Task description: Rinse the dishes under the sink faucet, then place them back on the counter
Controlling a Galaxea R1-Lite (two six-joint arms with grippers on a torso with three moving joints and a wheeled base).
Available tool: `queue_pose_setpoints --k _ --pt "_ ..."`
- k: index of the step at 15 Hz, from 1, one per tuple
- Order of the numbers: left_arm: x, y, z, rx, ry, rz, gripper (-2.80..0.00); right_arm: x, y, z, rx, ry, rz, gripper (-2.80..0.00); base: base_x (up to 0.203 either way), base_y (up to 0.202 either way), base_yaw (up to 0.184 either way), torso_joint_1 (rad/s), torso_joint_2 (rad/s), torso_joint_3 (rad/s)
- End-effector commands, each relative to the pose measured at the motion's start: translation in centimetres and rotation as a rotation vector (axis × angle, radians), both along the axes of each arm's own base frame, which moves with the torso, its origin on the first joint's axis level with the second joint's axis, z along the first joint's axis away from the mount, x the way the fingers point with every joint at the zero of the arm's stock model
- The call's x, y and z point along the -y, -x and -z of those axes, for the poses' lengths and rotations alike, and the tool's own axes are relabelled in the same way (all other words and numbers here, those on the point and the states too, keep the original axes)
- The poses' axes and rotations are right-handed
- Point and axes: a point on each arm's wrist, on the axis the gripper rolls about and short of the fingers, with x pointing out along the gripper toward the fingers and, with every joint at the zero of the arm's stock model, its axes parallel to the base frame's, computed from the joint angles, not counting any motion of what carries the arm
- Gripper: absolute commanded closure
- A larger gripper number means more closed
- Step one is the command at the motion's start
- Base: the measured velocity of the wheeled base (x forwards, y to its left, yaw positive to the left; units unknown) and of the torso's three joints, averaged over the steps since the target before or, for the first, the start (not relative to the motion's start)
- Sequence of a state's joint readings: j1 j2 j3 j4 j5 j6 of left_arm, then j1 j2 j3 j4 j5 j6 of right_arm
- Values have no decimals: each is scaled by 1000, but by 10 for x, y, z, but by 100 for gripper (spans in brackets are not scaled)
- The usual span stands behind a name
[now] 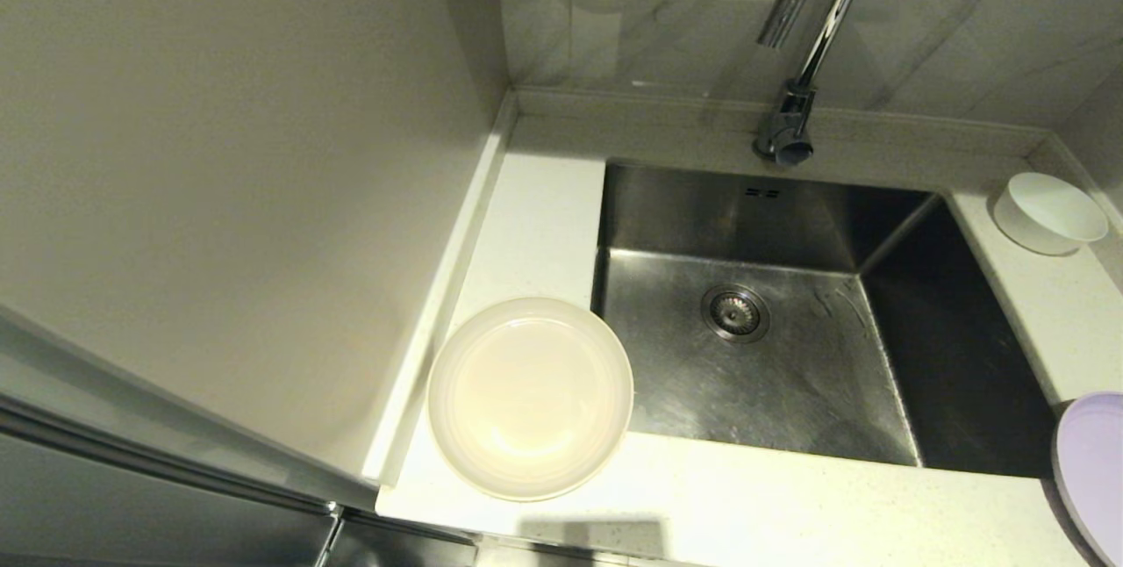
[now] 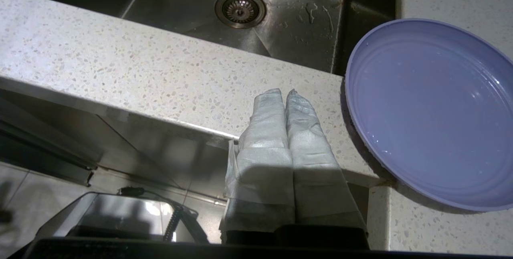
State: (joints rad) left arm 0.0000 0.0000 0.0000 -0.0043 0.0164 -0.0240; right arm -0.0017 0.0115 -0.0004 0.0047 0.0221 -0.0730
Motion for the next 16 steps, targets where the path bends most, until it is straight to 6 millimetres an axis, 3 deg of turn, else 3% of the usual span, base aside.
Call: queue_pose_setpoints --k 1,16 --pt "0 0 0 2 1 0 0 0 1 1 8 -6 1 0 0 0 0 0 0 0" --pt "0 0 0 2 1 0 0 0 1 1 8 -19 -1 0 0 0 0 0 0 0"
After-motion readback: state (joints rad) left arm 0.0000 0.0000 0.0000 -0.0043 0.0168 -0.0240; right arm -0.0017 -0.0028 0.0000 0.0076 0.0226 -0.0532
